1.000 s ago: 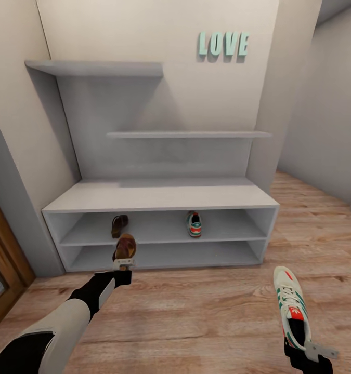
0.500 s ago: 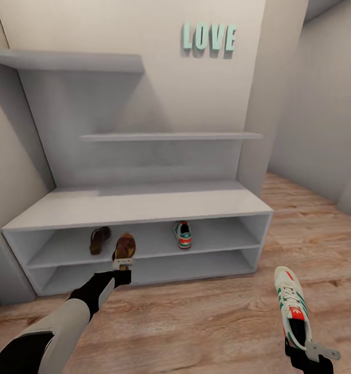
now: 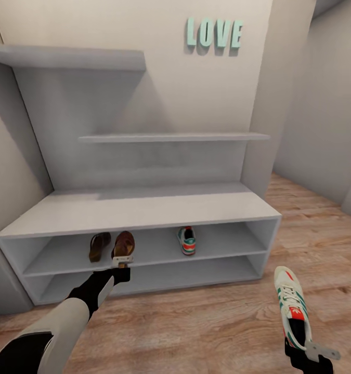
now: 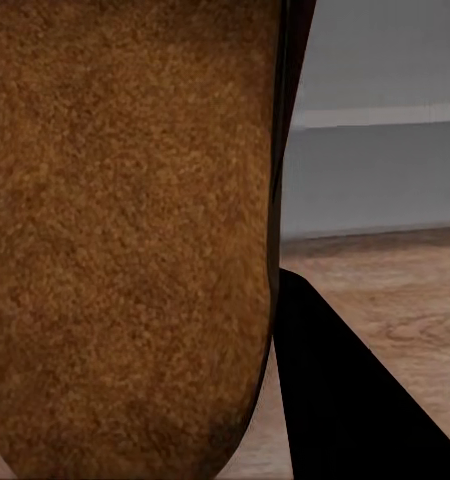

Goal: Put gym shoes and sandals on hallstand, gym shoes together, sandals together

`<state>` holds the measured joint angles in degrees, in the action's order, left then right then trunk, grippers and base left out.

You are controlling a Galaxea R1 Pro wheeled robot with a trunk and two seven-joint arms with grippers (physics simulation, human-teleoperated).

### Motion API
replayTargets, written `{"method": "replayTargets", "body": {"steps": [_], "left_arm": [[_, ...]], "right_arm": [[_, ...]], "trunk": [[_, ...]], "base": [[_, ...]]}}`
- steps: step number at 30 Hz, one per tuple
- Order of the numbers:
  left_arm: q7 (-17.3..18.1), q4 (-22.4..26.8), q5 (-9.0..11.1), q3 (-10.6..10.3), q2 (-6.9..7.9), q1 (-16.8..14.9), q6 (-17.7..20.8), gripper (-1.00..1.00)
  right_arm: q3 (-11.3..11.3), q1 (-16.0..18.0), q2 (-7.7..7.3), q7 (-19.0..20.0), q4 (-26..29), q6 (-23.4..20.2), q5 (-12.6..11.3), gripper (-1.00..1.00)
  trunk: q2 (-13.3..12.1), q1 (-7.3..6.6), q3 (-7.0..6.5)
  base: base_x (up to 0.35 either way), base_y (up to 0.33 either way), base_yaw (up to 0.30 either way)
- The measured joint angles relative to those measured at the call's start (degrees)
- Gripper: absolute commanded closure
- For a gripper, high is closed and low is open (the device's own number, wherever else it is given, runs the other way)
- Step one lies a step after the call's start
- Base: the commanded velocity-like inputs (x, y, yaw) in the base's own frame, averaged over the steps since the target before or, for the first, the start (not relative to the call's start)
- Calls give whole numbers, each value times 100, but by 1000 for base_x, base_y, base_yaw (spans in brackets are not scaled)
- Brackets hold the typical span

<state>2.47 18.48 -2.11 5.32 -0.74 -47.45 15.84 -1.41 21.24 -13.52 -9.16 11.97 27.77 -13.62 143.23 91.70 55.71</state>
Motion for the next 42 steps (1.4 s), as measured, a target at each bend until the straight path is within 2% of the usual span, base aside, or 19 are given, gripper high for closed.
{"method": "replayTargets", "body": {"steps": [24, 33, 42], "left_arm": [[-10, 3, -4, 12, 56, 8, 7, 100], [-17, 0, -3, 57, 140, 9, 5, 100], [-26, -1, -1, 75, 165, 5, 8, 100]], "right_arm": [[0, 0, 0, -7, 0, 0, 6, 100], [-1, 0, 0, -8, -1, 0, -2, 100], [0, 0, 8, -9, 0, 0, 5, 100]], "trunk": [[0, 1, 0], [11, 25, 250], [12, 24, 291]], "base": [[57, 13, 0], [0, 0, 0], [0, 0, 0]]}}
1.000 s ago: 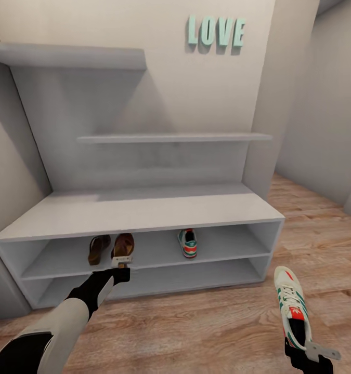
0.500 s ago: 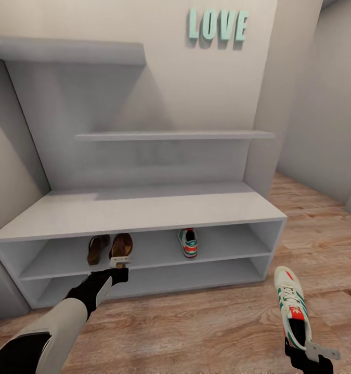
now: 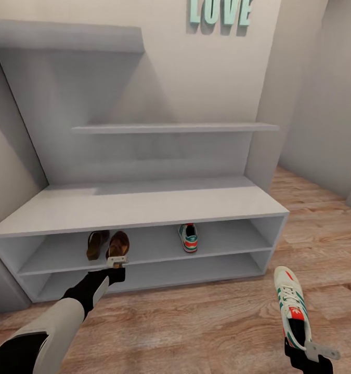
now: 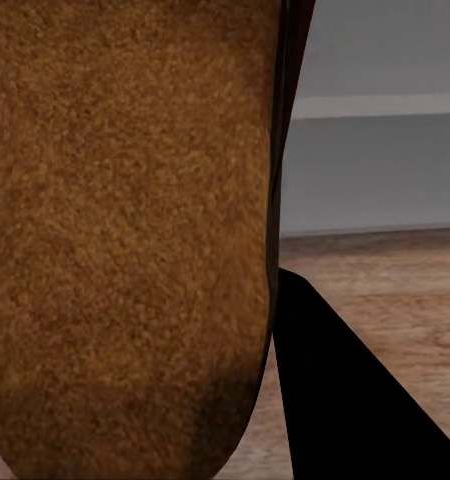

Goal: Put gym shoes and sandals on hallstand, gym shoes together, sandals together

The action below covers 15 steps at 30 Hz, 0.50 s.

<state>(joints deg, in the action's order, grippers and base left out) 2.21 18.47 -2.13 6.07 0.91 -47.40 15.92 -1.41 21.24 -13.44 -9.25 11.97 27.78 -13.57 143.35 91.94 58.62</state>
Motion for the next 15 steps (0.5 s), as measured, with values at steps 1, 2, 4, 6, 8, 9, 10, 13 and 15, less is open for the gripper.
{"method": "replayTargets", "body": {"steps": [1, 2, 4, 6, 8, 9, 10, 13, 15], "left_arm": [[-2, 1, 0, 2, 0, -1, 1, 100], [-4, 3, -1, 6, 4, -6, 6, 100], [-7, -1, -2, 7, 18, -19, 16, 100], [-7, -3, -3, 5, 40, -36, 59, 100], [-8, -1, -2, 3, 60, -55, 179, 100], [-10, 0, -2, 4, 69, -61, 226, 100], [-12, 5, -6, 7, 89, -69, 313, 100], [-18, 12, -2, 5, 163, -83, 466, 100], [-106, 13, 1, 7, 169, -76, 486, 100]], "right_arm": [[0, 0, 0, 0, -2, 0, 0, 100], [0, 0, 0, 0, -4, 0, 0, 100], [0, 0, 0, 0, -3, 0, 1, 100], [0, 0, 0, 0, -6, 0, 1, 100], [0, 0, 0, 0, -7, 0, 1, 100], [0, 0, 0, 0, -8, 0, 1, 100], [0, 0, 0, 0, -8, 0, 1, 100], [0, 0, 0, 0, -9, 0, 1, 100], [0, 0, 0, 0, -9, 0, 1, 100]], "trunk": [[0, 0, 1], [0, 0, 1], [0, 0, 2], [0, 0, 2], [0, 0, 2], [0, 0, 2], [0, 0, 2], [0, 0, 2], [0, 0, 2]], "base": [[0, 0, 0], [0, 0, 0], [0, 0, 0], [0, 0, 0], [0, 0, 0], [0, 0, 0], [0, 0, 0], [0, 0, 0], [27, 0, 0]]}}
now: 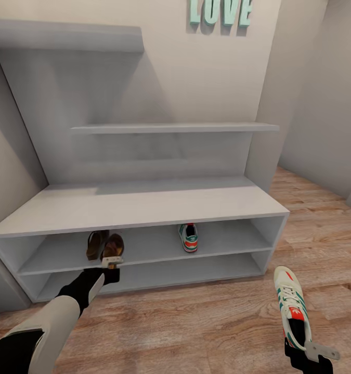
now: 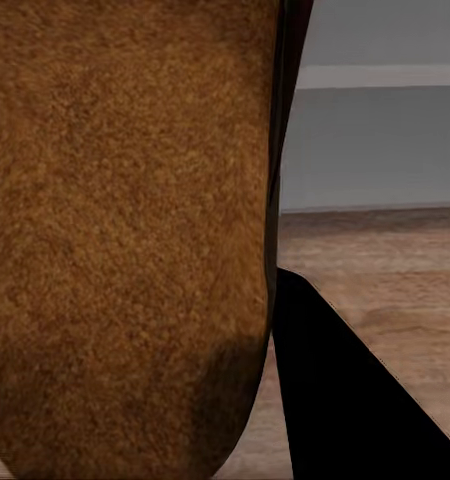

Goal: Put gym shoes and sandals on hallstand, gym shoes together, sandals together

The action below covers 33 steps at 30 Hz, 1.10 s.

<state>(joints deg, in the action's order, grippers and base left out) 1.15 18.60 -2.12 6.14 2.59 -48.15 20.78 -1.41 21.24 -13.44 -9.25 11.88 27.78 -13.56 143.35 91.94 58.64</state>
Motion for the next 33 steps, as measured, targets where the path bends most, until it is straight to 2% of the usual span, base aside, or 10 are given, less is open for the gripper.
{"method": "replayTargets", "body": {"steps": [26, 33], "left_arm": [[-54, 0, 15, 1, 2, 26, -13, 100], [-54, 0, 30, 2, 8, 25, -13, 100]], "right_arm": [[0, 0, 0, 0, 0, 0, 0, 100], [0, 0, 0, 0, 0, 0, 0, 100]], "trunk": [[0, 0, 0], [0, -3, 0]], "base": [[82, 0, 0], [228, 0, 0]]}}
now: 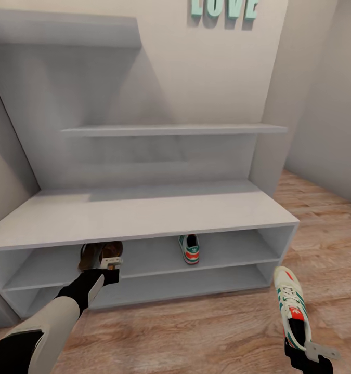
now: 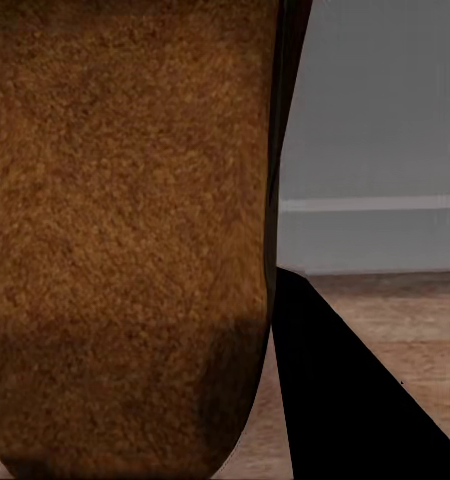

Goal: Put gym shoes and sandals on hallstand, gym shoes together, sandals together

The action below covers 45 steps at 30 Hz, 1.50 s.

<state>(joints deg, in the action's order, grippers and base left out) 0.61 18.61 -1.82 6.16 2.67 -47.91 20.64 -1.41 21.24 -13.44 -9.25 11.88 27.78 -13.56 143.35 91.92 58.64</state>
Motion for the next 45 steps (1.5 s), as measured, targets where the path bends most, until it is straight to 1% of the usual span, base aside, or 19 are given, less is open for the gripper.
{"method": "replayTargets", "body": {"steps": [19, 26, 35, 45], "left_arm": [[-8, 0, 8, 9, 8, 1, -9, 100], [-8, 0, 9, 9, 9, 1, -8, 100], [-8, 0, 14, 9, 9, 2, -14, 100], [-8, 0, 17, 9, 9, 26, -20, 100]], "right_arm": [[0, 0, 0, 0, 0, 0, 0, 100], [-2, 0, 7, 1, 0, -1, 1, 100], [0, 0, 9, 0, 0, 0, 0, 100], [0, 0, 9, 0, -6, 0, 4, 100]], "trunk": [[0, 3, 0], [0, 3, 0], [0, 3, 0], [0, 2, 0]], "base": [[58, 1, 0], [2, 122, 0], [6, 11, 0], [89, 16, 0]]}}
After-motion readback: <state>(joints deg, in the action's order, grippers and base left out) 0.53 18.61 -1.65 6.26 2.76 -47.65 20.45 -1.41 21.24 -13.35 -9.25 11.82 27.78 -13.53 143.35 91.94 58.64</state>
